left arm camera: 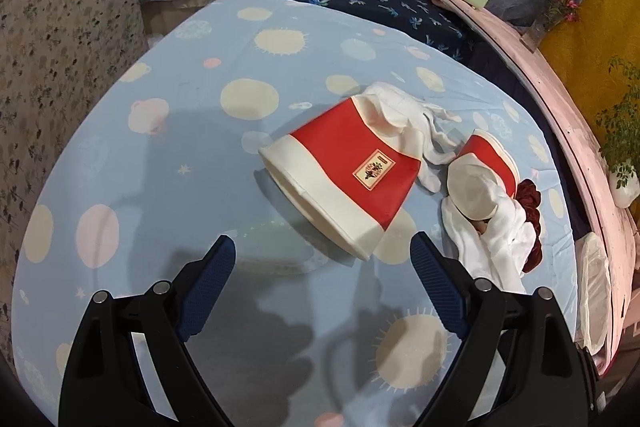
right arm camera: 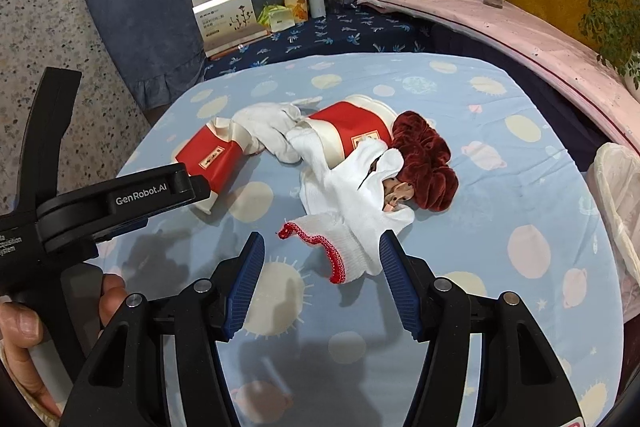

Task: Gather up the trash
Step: 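Grasp the red-trimmed white sock with the right tool while the left tool grasps the red-white paper cup, then carry the sock and paper cup over the white bin and open both tools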

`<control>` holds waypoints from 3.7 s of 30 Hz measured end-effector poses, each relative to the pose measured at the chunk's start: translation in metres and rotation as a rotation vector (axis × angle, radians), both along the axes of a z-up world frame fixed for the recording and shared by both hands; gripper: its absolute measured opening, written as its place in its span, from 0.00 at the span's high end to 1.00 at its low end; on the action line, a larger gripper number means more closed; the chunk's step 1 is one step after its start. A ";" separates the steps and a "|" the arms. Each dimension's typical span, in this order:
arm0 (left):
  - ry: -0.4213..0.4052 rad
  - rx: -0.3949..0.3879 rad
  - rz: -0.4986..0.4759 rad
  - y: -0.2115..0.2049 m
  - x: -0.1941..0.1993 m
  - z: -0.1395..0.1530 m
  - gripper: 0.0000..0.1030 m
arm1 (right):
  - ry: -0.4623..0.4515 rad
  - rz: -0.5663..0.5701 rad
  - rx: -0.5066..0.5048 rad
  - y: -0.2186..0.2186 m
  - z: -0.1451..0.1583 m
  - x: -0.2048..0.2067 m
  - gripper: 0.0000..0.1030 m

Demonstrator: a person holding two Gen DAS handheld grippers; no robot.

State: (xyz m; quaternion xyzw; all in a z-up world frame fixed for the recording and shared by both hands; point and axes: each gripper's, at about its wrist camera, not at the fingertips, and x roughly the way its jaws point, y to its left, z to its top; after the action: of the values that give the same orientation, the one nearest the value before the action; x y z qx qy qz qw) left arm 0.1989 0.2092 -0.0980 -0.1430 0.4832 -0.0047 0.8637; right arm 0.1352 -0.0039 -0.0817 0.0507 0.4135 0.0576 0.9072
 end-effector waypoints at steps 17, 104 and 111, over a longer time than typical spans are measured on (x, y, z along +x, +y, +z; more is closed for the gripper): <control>-0.021 -0.014 -0.118 -0.032 0.006 0.006 0.92 | 0.005 -0.015 0.029 -0.013 -0.005 0.008 0.92; -0.120 0.072 -0.835 -0.457 -0.054 0.046 0.66 | -0.195 -0.717 0.238 -0.390 0.013 -0.099 0.90; -0.128 0.081 -0.806 -0.445 -0.048 0.043 0.60 | -0.185 -0.715 0.230 -0.385 0.009 -0.088 0.84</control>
State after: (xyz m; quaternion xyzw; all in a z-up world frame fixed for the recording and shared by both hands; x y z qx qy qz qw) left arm 0.1512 -0.2360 -0.0546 0.0924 0.4454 -0.3326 0.8261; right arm 0.0473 -0.3887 -0.0724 0.2878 0.2771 -0.2117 0.8919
